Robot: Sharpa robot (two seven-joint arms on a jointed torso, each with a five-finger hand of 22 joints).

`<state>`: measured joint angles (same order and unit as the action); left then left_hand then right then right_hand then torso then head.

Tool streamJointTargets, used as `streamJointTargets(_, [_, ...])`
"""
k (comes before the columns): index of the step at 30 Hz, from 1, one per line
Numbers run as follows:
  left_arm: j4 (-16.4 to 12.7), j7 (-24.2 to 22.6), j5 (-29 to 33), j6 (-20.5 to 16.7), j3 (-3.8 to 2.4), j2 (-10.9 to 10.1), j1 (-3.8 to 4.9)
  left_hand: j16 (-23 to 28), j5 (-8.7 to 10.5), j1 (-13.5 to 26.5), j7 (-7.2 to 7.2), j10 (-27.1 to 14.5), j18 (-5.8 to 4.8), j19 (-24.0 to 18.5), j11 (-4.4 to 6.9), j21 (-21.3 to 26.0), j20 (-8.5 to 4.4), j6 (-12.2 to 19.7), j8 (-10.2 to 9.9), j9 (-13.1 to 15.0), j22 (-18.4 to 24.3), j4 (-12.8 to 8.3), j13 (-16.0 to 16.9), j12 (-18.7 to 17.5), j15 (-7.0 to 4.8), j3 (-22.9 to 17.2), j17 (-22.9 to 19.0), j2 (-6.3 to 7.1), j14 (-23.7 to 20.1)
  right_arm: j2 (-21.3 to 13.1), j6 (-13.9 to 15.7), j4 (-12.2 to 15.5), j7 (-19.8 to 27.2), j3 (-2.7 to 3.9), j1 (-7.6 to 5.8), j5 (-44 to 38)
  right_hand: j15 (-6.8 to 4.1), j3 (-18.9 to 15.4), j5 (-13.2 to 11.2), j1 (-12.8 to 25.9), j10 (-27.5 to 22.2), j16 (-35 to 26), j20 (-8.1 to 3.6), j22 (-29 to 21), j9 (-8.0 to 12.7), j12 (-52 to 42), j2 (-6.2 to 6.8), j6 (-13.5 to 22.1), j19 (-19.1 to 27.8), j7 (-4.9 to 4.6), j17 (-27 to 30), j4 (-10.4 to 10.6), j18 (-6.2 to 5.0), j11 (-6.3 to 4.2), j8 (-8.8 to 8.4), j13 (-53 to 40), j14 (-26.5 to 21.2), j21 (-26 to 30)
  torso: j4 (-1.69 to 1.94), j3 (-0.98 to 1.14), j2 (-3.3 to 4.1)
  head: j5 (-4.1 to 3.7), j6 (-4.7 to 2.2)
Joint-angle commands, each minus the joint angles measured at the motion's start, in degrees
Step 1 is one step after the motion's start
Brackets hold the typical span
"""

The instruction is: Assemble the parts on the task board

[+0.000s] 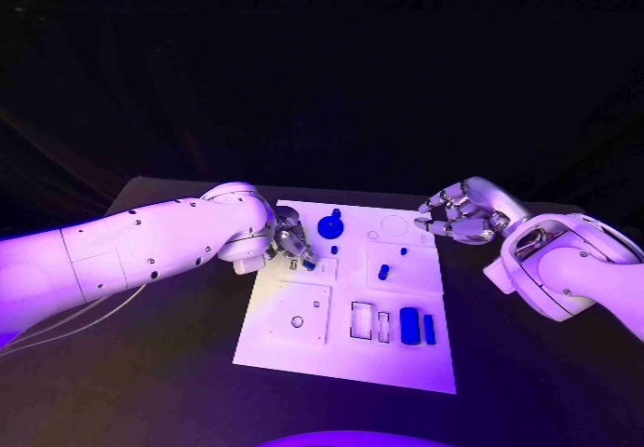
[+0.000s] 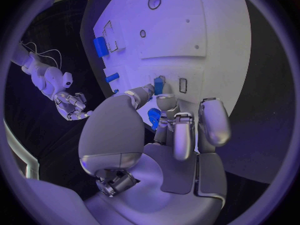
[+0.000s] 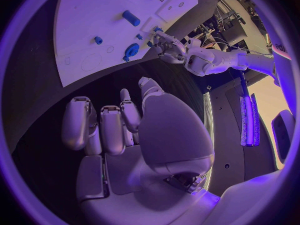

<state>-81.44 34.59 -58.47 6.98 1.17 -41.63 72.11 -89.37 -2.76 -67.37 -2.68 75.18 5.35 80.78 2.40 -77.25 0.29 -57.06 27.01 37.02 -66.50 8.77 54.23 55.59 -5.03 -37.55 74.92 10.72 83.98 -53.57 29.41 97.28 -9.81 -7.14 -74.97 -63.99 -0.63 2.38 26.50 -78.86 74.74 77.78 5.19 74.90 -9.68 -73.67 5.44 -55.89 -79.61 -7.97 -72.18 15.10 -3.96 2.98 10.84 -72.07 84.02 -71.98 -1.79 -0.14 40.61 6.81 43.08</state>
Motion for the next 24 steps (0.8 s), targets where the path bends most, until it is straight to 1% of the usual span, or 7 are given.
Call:
streamJointTargets(1, [-0.2, -0.4, 0.9, -0.5, -0.06, 0.0, -0.02, -0.2, -0.21, 0.5, 1.08, 0.3, -0.79, 0.2, -0.06, -0.3, -0.03, -1.2, 0.3, 0.0, -0.1, -1.2, 0.0, 0.1, -0.52, -1.6, 14.5, -0.21, 5.8, 0.0, -0.1, 0.1, 0.3, 0.01, 0.05, -0.4, -0.53, 0.0, 0.0, 0.4, 0.4, -0.2, -0.14, 3.8, -0.1, -0.4, -0.17, 0.2, -0.4, 0.09, 0.0, 0.4, -0.25, 0.11, 0.27, 0.0, 2.0, 0.2, -0.01, 0.05, 0.0, 0.06, 0.05])
streamJointTargets(4, [-0.1, -0.2, 0.9, 0.0, -0.06, 0.0, -0.03, -0.2, -0.21, 0.6, 1.08, 0.3, -0.8, 0.2, -0.06, -0.4, -0.04, -1.2, 0.3, 0.0, -0.1, -1.2, 0.0, 0.1, -0.52, -1.6, 14.6, -0.21, 5.9, 0.0, -0.1, 0.0, 0.3, 0.01, 0.05, -0.4, -0.53, 0.0, 0.0, 0.4, 0.4, -0.2, -0.14, 3.8, -0.1, -0.4, -0.17, 0.2, -0.4, 0.09, 0.0, 0.4, -0.25, 0.11, 0.27, 0.0, 2.0, 0.2, -0.03, 0.02, 0.0, 0.08, 0.08])
streamJointTargets(7, [0.0, 0.1, 0.9, 0.5, -0.05, 0.0, -0.03, -0.2, -0.21, 0.6, 1.08, 0.3, -0.8, 0.2, -0.06, -0.4, -0.04, -1.2, 0.3, 0.0, -0.1, -1.2, 0.0, 0.1, -0.52, -1.6, 14.6, -0.21, 5.9, 0.0, -0.1, 0.0, 0.3, 0.01, 0.05, -0.4, -0.53, 0.0, 0.0, 0.4, 0.4, -0.2, -0.14, 3.8, -0.1, -0.4, -0.17, 0.2, -0.4, 0.09, 0.0, 0.4, -0.25, 0.11, 0.27, 0.0, 2.0, 0.2, -0.01, 0.05, -0.02, 0.1, 0.08])
streamJointTargets(16, [0.1, 0.9, -0.4, 2.3, -0.05, 0.2, -0.07, -0.2, -0.21, 0.7, 1.11, 0.3, -0.82, 0.2, -0.03, -0.4, -0.04, -1.3, 0.3, 0.1, -0.2, -1.2, 0.0, 0.1, -0.53, -1.6, 14.6, -0.24, 5.9, 0.0, -0.2, 0.0, 0.3, 0.01, 0.05, -0.4, -0.53, 0.0, 0.0, 0.4, 0.4, -0.2, -0.15, 3.8, -0.1, -0.3, -0.15, 0.2, -0.4, 0.1, 0.0, 0.3, -0.25, 0.1, 0.28, 0.1, 2.0, 0.2, -0.04, 0.05, -0.01, 0.2, 0.17])
streamJointTargets(24, [0.2, 1.4, -0.8, 2.0, -0.05, 0.3, -0.09, -0.2, -0.2, 0.9, 1.14, 0.4, -0.81, 0.2, 0.0, -0.4, -0.05, -1.3, 0.4, 0.2, -0.1, -1.2, 0.0, 0.2, -0.55, -1.6, 14.6, -0.16, 5.9, 0.0, -0.3, -0.1, 0.3, 0.01, 0.06, -0.4, -0.53, 0.0, 0.0, 0.4, 0.4, -0.2, -0.15, 3.8, -0.1, -0.3, -0.15, 0.2, -0.4, 0.1, 0.0, 0.3, -0.25, 0.1, 0.28, 0.1, 2.0, 0.2, -0.04, 0.05, -0.02, 0.22, 0.18])
